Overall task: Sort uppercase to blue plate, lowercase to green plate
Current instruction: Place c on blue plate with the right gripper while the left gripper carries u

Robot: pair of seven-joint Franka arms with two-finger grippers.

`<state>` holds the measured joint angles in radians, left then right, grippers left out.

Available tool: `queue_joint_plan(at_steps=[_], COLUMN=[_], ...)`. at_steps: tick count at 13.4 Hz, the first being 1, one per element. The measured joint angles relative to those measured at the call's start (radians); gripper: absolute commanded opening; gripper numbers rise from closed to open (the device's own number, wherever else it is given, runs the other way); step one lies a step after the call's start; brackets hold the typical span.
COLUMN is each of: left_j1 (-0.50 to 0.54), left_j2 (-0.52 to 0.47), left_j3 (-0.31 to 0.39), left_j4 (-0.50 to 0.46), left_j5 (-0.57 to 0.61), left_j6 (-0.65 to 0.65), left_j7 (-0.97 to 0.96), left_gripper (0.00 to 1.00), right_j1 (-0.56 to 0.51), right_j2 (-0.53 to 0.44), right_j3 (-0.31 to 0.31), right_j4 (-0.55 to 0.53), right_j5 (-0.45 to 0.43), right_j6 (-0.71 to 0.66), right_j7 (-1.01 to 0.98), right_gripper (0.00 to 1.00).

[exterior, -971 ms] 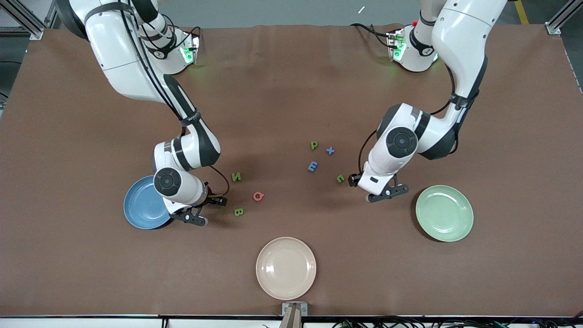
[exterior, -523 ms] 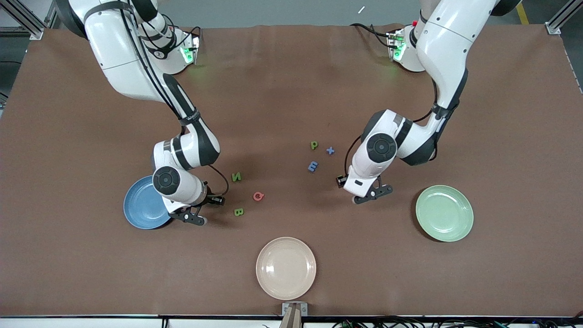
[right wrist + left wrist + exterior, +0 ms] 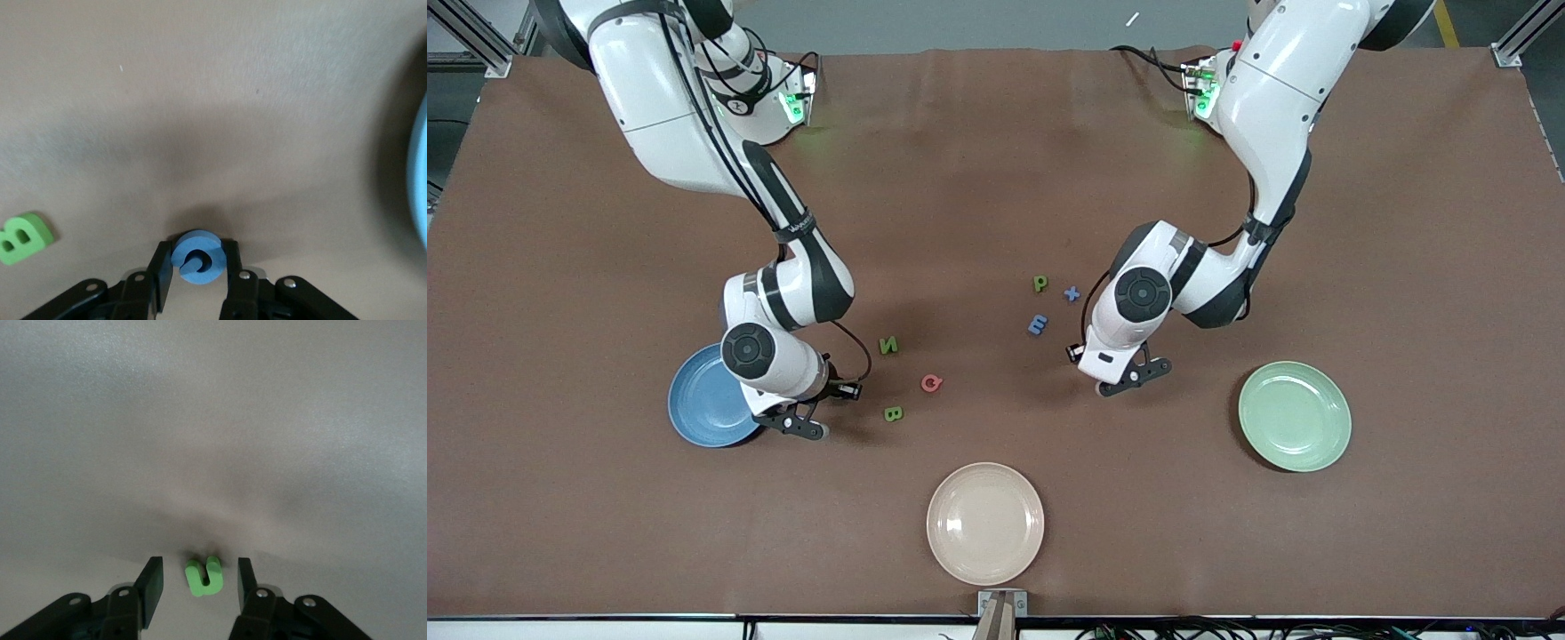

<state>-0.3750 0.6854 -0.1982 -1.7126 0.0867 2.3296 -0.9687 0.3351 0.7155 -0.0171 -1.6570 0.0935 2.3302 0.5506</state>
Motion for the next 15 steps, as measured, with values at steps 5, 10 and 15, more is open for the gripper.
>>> queue_joint_plan(at_steps=[5,10,15], left_j1=[-0.006,-0.006,-0.008], left_j2=[0.022,0.035,0.036], left_j3=[0.0,0.003,0.003], left_j4=[0.014,0.015,0.017], left_j5=[0.0,0.001,0.001], left_j6=[0.0,0.0,0.0], left_j7=[-0.012,-0.013,-0.029], left_gripper=[0.45,0.36,0.23], right_j1=[-0.105,-0.263,-0.351], right_j2=[-0.039,-0.036,-0.022], right_j3=[-0.016,-0.019,-0.019], right_j4=[0.137,0.151,0.147], right_j5=[-0.001,-0.002,-0.002], right_j6=[-0.213,-0.261,-0.261], right_j7=[-0.128,-0.46,-0.613], right_gripper=[0.05,0.15,1.0])
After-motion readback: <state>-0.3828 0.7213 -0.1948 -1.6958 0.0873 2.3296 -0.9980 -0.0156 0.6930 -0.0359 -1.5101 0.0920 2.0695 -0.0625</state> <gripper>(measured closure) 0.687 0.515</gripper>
